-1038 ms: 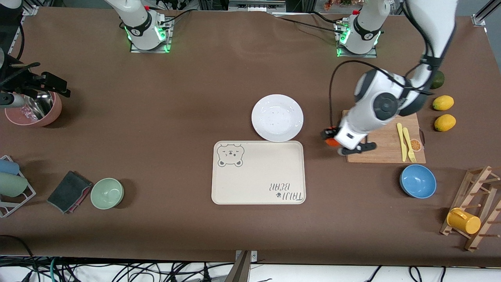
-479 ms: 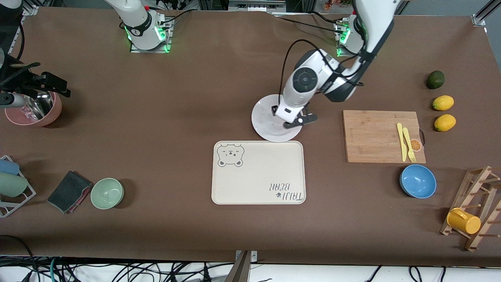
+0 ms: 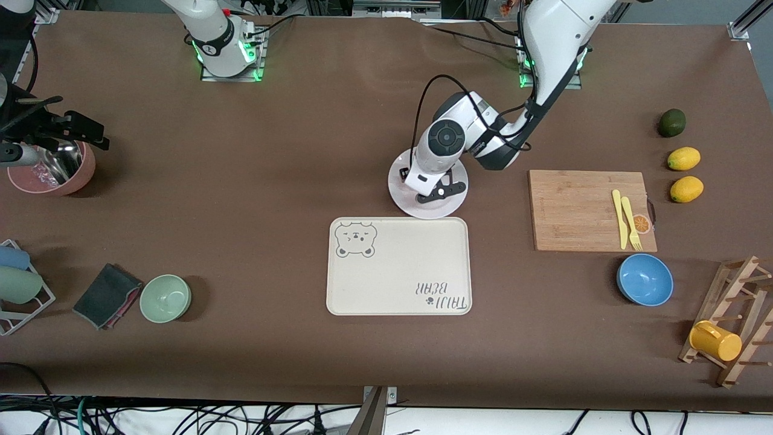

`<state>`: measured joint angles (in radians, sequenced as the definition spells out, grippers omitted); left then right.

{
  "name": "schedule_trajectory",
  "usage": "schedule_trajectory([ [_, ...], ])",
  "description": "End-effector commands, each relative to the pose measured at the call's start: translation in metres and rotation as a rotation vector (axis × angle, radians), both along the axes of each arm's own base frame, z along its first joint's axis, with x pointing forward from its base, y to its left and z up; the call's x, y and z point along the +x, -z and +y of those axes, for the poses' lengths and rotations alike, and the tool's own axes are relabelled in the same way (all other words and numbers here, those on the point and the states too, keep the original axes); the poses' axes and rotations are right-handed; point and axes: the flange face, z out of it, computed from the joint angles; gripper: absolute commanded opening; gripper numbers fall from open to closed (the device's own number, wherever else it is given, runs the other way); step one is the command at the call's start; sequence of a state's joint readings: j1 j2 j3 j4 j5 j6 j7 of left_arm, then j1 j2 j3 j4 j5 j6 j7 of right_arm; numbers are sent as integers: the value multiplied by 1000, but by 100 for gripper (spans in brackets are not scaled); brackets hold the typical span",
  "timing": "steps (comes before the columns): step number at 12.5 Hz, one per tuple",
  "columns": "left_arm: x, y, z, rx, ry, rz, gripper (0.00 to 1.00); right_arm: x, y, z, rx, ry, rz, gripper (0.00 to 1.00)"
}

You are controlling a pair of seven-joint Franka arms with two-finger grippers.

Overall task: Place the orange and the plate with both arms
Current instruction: 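Carry the orange with the left gripper over the white plate, then lower the orange onto the plate and open the left gripper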

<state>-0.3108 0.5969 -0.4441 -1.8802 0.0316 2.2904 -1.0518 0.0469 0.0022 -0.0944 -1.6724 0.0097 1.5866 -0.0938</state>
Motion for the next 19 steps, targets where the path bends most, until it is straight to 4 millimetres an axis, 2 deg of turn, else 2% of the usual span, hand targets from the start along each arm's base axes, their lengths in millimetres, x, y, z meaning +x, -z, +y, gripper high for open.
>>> schedule_trajectory([
  [1,10,2,-6,13,-3,-8,100,-1,-6,3,18,-12,-2,100],
  [3,17,-5,0,33,-4,2,100,-2,-6,1,18,-9,1,100],
  [5,32,-24,3,57,-9,22,100,0,-6,5,17,-17,-2,100],
  [6,41,-37,8,79,-8,39,100,0,-5,13,15,-26,3,100],
  [7,53,-53,15,97,-18,51,100,0,-5,23,0,-46,4,100],
  [10,100,-101,53,111,-67,72,100,-2,3,25,-15,-51,47,100],
  [12,131,-128,96,85,-68,64,100,8,15,25,-27,-39,51,100],
  [14,158,-140,147,62,-70,59,100,22,41,28,-18,-41,68,100],
  [16,175,-149,204,46,-45,71,100,34,65,61,-18,-91,79,100],
  [18,190,-154,258,32,-21,67,100,39,84,109,9,-157,84,100],
  [19,195,-155,282,49,10,64,100,42,88,120,42,-152,71,100],
])
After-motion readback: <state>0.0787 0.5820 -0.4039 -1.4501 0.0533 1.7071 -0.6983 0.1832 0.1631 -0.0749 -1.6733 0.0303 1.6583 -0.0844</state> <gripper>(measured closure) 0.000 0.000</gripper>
